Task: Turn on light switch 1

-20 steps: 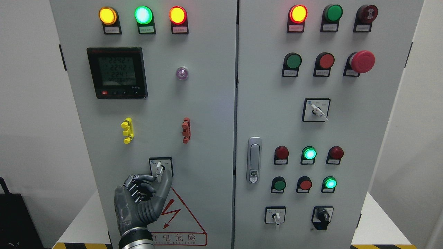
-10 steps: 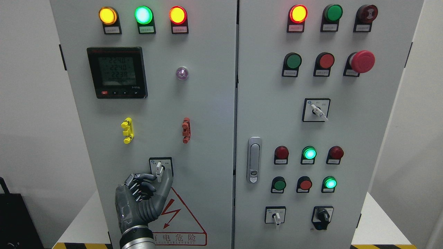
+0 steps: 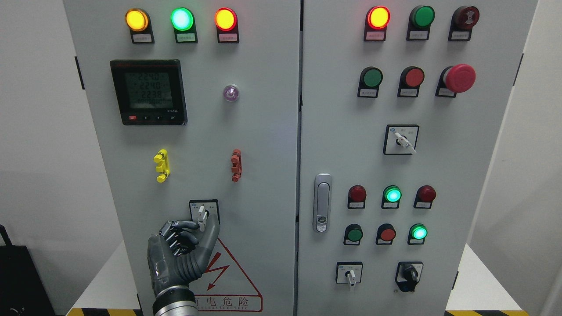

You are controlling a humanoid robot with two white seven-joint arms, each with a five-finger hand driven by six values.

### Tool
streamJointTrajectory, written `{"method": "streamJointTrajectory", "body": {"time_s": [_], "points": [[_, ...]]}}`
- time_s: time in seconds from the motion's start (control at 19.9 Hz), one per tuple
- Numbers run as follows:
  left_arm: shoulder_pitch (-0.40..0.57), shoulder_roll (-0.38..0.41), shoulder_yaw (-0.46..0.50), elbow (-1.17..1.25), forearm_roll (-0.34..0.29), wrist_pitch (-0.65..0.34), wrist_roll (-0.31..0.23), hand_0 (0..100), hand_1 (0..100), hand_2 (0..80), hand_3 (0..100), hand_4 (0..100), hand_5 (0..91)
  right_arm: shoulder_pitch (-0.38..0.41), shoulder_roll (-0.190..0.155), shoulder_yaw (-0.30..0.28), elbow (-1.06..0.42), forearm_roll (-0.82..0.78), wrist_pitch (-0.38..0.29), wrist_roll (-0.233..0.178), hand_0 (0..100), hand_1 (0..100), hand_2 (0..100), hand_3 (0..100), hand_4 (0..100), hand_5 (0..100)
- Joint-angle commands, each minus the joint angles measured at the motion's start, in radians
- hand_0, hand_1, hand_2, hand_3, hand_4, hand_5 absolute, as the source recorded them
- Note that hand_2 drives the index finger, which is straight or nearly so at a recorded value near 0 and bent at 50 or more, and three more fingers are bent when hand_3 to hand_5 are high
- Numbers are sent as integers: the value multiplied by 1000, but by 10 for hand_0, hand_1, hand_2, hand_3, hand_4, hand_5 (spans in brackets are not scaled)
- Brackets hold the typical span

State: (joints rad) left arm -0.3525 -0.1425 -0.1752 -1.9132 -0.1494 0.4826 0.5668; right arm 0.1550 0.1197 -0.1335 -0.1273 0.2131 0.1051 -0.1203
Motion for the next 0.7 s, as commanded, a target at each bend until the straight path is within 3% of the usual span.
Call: {"method": "streamJointTrajectory", "body": {"time_s": [0.0,0.65], "points": [[-8,-2,-4,0,4,1,-1,79,677,614,905,877,787,0,0,0,0,-1,-1,1,55,0,0,0,0,0],[-6,-5,-7,0,4,10,-1,181,707,614,905,878,789,0,0,0,0,0,-1,-1,54,0,0,0,0,0]]}}
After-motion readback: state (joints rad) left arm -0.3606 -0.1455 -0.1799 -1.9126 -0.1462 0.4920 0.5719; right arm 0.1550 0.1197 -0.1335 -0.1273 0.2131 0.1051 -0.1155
